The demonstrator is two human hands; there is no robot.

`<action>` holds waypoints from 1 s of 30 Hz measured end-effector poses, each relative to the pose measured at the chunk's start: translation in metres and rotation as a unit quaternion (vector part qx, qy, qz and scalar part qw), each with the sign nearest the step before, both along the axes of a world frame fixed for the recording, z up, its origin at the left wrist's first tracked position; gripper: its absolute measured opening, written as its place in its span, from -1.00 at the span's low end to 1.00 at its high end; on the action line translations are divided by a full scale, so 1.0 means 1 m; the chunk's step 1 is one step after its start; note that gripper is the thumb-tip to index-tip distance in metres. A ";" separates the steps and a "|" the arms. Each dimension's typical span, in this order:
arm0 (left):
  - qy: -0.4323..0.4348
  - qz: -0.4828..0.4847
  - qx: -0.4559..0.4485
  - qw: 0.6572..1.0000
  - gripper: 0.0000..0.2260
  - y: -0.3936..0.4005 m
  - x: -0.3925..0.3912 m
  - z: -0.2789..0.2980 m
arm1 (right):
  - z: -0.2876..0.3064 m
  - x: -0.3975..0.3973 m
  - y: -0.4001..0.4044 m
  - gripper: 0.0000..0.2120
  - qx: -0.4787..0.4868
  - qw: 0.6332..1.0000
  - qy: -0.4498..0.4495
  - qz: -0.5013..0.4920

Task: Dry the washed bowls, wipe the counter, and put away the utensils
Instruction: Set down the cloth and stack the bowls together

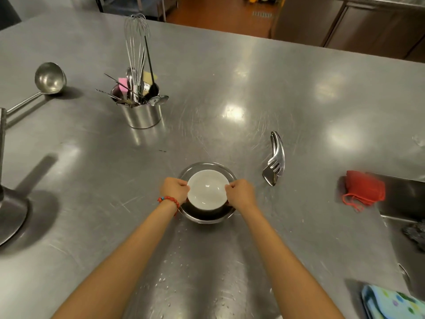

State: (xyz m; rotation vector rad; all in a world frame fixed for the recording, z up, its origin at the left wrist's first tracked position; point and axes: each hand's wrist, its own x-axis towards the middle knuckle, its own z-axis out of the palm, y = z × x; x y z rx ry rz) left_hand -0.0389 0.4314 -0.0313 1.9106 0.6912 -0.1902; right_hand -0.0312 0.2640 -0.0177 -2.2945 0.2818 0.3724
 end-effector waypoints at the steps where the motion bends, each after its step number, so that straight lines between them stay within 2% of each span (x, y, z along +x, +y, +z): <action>1: -0.002 -0.004 0.012 1.000 -0.83 -0.002 0.001 0.000 | 0.001 0.000 0.001 -0.60 -0.015 1.000 0.003 0.006; 4: -0.007 -0.015 0.028 0.999 -0.81 -0.004 -0.001 0.000 | 0.006 -0.003 0.000 -0.61 -0.035 0.999 -0.007 0.028; 7: -0.028 0.002 0.006 1.000 -0.78 -0.004 -0.010 0.006 | 0.013 -0.012 -0.007 -0.67 -0.006 0.999 -0.041 0.023; 9: -0.060 0.022 -0.006 0.998 -0.77 -0.005 -0.021 0.015 | 0.018 -0.021 -0.018 -0.70 0.038 0.997 -0.074 0.002; 12: -0.138 0.028 -0.027 0.990 -0.81 -0.016 -0.047 0.030 | 0.023 -0.042 -0.040 -0.83 0.131 0.988 -0.079 -0.038; 14: -0.162 0.006 -0.086 0.983 -0.85 -0.031 -0.069 0.036 | 0.022 -0.063 -0.060 -0.89 0.189 0.976 -0.069 -0.078; 17: -0.130 -0.048 -0.170 0.976 -0.84 -0.058 -0.103 0.031 | 0.020 -0.105 -0.096 -0.81 0.200 0.971 -0.080 -0.102; 25: 0.025 -0.184 -0.169 0.968 -0.77 -0.123 -0.195 -0.004 | 0.008 -0.240 -0.175 -0.83 0.106 0.981 -0.072 -0.145; 28: 0.061 -0.200 -0.160 0.965 -0.77 -0.136 -0.219 -0.008 | -0.002 -0.277 -0.181 -0.90 0.105 0.981 -0.064 -0.150; 30: 0.080 -0.201 -0.178 0.960 -0.76 -0.142 -0.231 -0.008 | -0.007 -0.292 -0.180 -0.87 0.121 0.978 -0.044 -0.163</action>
